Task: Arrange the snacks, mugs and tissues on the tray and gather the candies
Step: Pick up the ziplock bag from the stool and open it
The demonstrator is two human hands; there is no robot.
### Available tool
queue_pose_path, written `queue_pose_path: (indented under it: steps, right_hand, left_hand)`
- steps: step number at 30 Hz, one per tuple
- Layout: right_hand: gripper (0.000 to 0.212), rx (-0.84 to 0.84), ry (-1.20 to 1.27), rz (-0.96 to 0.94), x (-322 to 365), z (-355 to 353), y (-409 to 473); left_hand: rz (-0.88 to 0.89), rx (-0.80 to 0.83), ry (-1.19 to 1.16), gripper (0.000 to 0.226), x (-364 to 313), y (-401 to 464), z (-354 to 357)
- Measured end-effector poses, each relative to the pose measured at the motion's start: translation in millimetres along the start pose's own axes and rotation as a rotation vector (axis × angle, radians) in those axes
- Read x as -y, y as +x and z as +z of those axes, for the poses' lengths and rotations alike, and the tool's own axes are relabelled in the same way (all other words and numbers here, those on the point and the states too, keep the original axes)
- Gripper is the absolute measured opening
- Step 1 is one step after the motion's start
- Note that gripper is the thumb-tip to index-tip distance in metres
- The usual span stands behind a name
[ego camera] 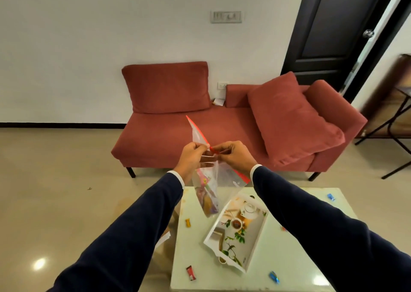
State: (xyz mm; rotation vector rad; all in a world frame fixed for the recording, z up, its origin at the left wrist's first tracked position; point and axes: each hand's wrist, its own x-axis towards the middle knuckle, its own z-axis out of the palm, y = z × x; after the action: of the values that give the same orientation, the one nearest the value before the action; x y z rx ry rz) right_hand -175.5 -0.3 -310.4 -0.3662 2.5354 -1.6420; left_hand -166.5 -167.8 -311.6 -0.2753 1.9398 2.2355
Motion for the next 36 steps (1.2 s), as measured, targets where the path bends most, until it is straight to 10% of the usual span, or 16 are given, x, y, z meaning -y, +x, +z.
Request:
queue_pose_path:
  steps: [21, 36]
  right_hand:
    - [0.017, 0.159, 0.335, 0.148, -27, -44, -3]
    - [0.015, 0.032, 0.071, -0.039, -36, -65, 0]
  left_hand:
    - [-0.055, -0.049, -0.076, 0.015, 13, -7, 47]
    - [-0.073, -0.128, 0.010, 0.025, 6, 9, 81]
